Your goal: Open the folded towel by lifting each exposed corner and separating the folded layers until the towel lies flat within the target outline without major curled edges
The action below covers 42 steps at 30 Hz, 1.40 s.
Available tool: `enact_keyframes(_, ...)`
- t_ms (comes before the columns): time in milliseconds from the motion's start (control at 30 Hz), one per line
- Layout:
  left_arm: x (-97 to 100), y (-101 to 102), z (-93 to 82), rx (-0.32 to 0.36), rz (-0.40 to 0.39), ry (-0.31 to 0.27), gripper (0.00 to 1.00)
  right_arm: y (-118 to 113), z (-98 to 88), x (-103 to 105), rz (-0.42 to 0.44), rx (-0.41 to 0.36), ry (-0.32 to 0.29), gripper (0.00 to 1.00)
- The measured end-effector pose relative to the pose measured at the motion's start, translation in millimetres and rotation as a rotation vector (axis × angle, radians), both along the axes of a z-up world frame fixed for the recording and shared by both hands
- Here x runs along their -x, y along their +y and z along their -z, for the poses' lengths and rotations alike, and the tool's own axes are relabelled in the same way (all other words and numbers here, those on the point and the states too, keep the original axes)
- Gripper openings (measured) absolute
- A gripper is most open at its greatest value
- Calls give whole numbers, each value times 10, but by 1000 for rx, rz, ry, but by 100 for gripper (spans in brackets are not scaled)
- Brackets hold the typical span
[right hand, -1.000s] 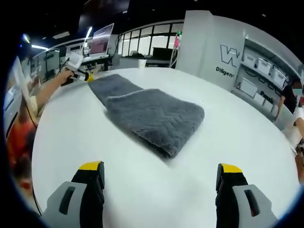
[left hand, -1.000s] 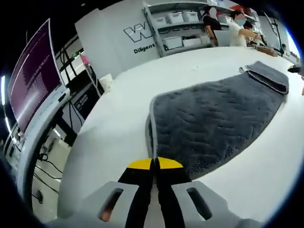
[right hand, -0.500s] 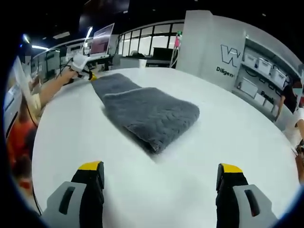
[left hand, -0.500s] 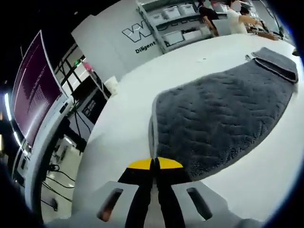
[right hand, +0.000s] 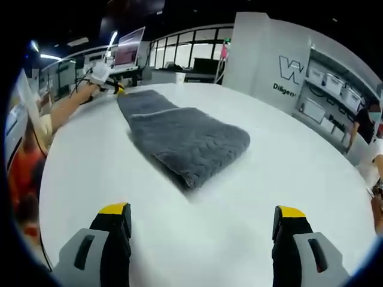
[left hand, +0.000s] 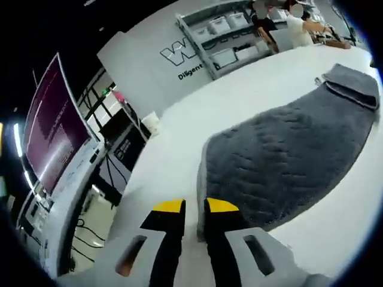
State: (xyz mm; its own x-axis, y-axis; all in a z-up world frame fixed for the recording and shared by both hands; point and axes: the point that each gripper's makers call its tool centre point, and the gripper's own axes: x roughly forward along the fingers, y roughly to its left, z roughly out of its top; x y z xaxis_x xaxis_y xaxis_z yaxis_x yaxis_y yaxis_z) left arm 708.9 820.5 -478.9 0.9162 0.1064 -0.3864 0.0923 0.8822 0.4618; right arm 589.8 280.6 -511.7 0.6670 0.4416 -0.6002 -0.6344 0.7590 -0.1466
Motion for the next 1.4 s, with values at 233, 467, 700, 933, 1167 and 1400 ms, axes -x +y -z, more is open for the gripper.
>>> enact_keyframes(233, -10, -387, -295, 172, 128, -71, 26, -18, -23, -4, 13, -4, -5, 99)
enact_keyframes(467, 24, -961, -272, 388, 333, 11, 52, -14, -12, -6, 12, 2, -1, 99)
enact_keyframes(700, -15, -1162, -119, 388, 428, 70, 70, 17, -16, -5, -1, 19, -5, 99)
enact_keyframes(933, -18, -1283, -130, 390, 481, 34, 90, -22, -10, -13, 12, 22, -3, 99)
enact_keyframes(1167, 75, -1469, -131, 387, 580, 19, 100, -24, 30, -10, 11, 37, 11, 99)
enact_keyframes(1400, 183, -1597, 3, 395, 625, 75, 100, -76, 33, -27, 39, 27, 15, 99)
